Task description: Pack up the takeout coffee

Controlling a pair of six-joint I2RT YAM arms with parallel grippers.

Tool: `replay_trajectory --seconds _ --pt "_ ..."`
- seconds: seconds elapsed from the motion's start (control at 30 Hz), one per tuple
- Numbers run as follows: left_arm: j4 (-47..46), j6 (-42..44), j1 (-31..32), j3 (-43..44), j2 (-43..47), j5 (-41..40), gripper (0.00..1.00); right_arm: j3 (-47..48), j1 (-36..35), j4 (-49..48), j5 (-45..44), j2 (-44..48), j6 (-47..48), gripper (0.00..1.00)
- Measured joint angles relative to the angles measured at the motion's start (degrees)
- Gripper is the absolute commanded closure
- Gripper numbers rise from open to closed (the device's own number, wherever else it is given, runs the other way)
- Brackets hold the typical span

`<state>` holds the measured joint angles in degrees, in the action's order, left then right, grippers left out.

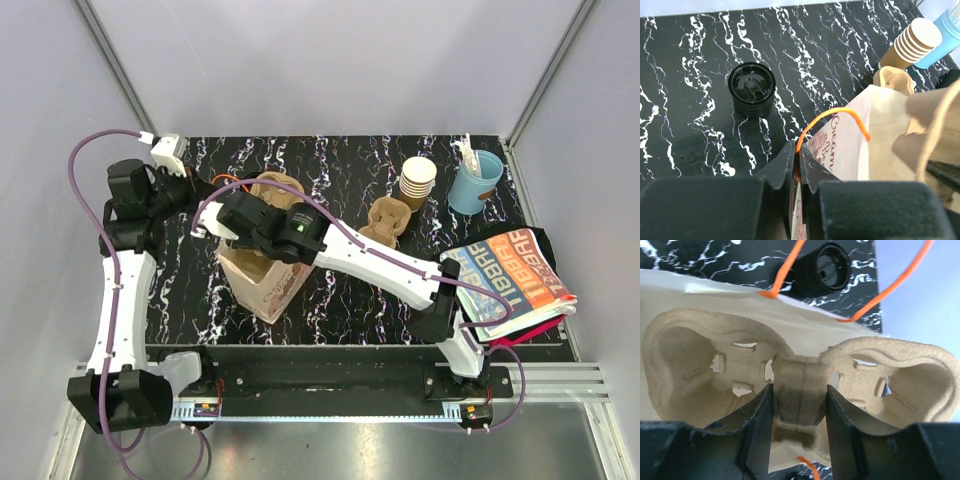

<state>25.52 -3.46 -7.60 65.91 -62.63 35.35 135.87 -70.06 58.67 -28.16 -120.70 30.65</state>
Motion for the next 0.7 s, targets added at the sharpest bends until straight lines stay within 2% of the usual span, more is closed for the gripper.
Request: replay_trajectory --seconds 0.37,0.7 --pt "-2.1 -2.3 0.0 -1.6 1.7 0.2 0.94 -1.4 0.4 2.8 7.8 0.0 -3.7 0.57" --pt "-3.2 -4.0 0.0 -3.8 3.8 0.2 0.98 -0.8 3.8 4.6 15.1 0.0 -6.6 0.57"
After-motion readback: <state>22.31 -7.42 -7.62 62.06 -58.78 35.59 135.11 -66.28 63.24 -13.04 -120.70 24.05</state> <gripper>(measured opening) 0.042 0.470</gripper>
